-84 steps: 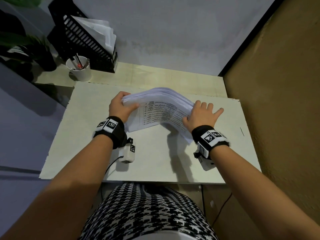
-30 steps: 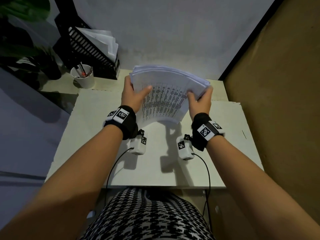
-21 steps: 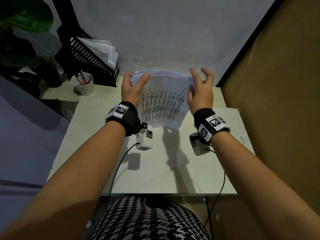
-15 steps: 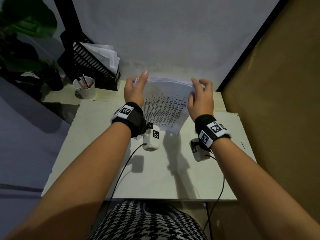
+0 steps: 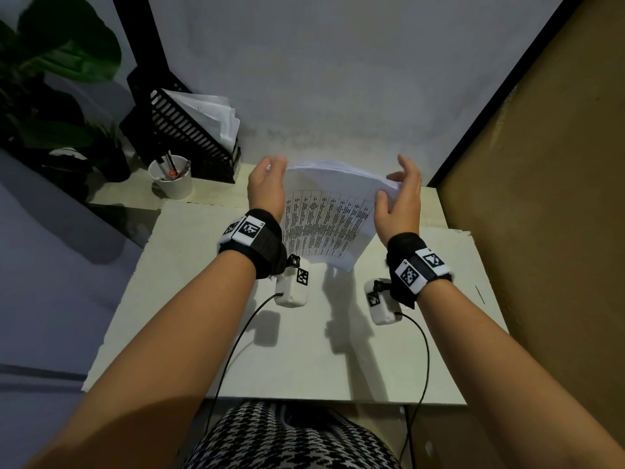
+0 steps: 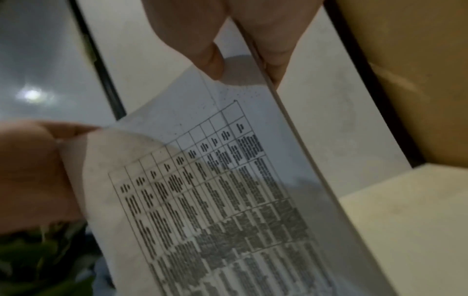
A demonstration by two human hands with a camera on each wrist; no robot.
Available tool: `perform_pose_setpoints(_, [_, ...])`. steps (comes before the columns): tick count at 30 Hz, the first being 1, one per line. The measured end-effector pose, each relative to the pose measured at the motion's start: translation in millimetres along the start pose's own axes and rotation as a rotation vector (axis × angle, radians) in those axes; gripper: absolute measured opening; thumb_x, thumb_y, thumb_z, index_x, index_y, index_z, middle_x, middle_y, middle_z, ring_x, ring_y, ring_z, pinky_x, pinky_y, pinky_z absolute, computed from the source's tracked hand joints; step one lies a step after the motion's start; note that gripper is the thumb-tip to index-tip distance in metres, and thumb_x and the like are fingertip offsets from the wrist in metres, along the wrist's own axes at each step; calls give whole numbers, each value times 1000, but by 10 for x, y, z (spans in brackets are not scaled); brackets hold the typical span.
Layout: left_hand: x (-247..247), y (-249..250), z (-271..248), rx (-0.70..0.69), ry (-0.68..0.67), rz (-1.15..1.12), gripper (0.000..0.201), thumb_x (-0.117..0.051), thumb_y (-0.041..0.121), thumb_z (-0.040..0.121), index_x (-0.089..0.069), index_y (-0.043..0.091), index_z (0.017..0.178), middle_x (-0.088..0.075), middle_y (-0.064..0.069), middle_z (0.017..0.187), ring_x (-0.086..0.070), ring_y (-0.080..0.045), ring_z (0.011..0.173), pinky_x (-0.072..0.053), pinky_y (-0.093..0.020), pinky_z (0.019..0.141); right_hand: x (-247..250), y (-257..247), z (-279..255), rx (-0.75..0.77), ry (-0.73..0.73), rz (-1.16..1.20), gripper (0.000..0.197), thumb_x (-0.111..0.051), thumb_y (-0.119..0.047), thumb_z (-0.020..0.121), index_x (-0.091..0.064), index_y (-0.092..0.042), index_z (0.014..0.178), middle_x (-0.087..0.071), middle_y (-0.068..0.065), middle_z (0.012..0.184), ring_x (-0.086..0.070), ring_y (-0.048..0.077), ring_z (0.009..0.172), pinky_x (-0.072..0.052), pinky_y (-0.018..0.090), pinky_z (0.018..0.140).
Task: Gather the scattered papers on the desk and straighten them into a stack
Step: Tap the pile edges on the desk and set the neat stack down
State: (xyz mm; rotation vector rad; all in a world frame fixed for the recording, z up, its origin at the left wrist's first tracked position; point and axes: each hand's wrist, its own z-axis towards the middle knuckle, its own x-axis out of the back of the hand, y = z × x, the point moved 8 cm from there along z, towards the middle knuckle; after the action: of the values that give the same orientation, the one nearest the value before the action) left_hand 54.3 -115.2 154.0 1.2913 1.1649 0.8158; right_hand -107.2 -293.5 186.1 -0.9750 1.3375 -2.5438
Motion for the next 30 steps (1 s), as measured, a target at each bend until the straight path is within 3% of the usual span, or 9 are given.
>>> perform_pose_setpoints(4, [-18,94,-12,-35,43,21,28,-48,30,95,-40,22,69,-39,6,71,-39,-13,69,-34,-29,69,-58,286,-48,-301,86,361,70,-51,5,83,-23,-16,143,-44,-3,107,-55,20,101,-51,26,87])
perform_pose_setpoints(7, [-4,13,-69,-63,-15,1,22,-55,40,86,-41,23,89,-47,7,86,-48,-9,80,-41,-26,76,-184,460,-106,-491,38,504,70,-47,12,82,-23,-15,143,-47,2,113,-55,11,91,-49,21,76])
perform_pose_setpoints(10, [68,-235,-109,-37,-107,93,42,-59,24,72,-38,20,108,-53,-4,103,-56,-20,94,-50,-35,82,-286,553,-149,-551,-41,496,66,-45,14,81,-27,-13,138,-49,10,114,-52,9,87,-47,19,68])
perform_pose_setpoints(12, [97,-393,-112,22,-105,171,45,-55,15,70,-35,18,111,-52,-6,106,-54,-23,96,-49,-41,86,-334,600,-173,-586,-59,496,63,-45,13,82,-29,-13,137,-50,8,112,-52,9,88,-47,20,71])
perform_pose_setpoints(14, [82,-471,-109,77,-82,194,35,-51,7,80,-34,15,110,-51,-8,106,-53,-24,96,-47,-42,89,-379,637,-199,-619,-54,510,59,-45,10,83,-34,-14,136,-52,9,113,-55,18,99,-49,30,84])
perform_pose_setpoints(18, [55,-496,-99,126,-5,166,22,-40,3,87,-35,13,105,-50,-8,101,-52,-24,94,-47,-41,87,-427,619,-265,-601,-25,499,49,-45,9,85,-46,-7,132,-58,12,115,-55,31,114,-44,47,103])
perform_pose_setpoints(21, [92,-491,-108,137,28,148,18,-40,7,89,-34,14,104,-51,-9,102,-54,-25,92,-48,-49,92,-386,606,-321,-588,-13,527,46,-45,10,87,-48,-6,130,-60,12,113,-56,28,110,-45,45,103])
perform_pose_setpoints(25, [139,-493,-196,100,14,122,26,-46,9,83,-33,16,104,-49,-1,96,-52,-23,92,-47,-51,96,-307,634,-401,-532,-44,467,42,-49,9,86,-49,-17,120,-60,11,111,-56,28,110,-49,45,98])
perform_pose_setpoints(30, [124,-384,-324,-53,-56,96,48,-67,40,66,-43,23,103,-59,2,95,-60,-21,90,-53,-38,82,-199,577,-436,-424,17,386,43,-55,-3,88,-37,-8,127,-56,11,119,-56,30,113,-49,48,98])
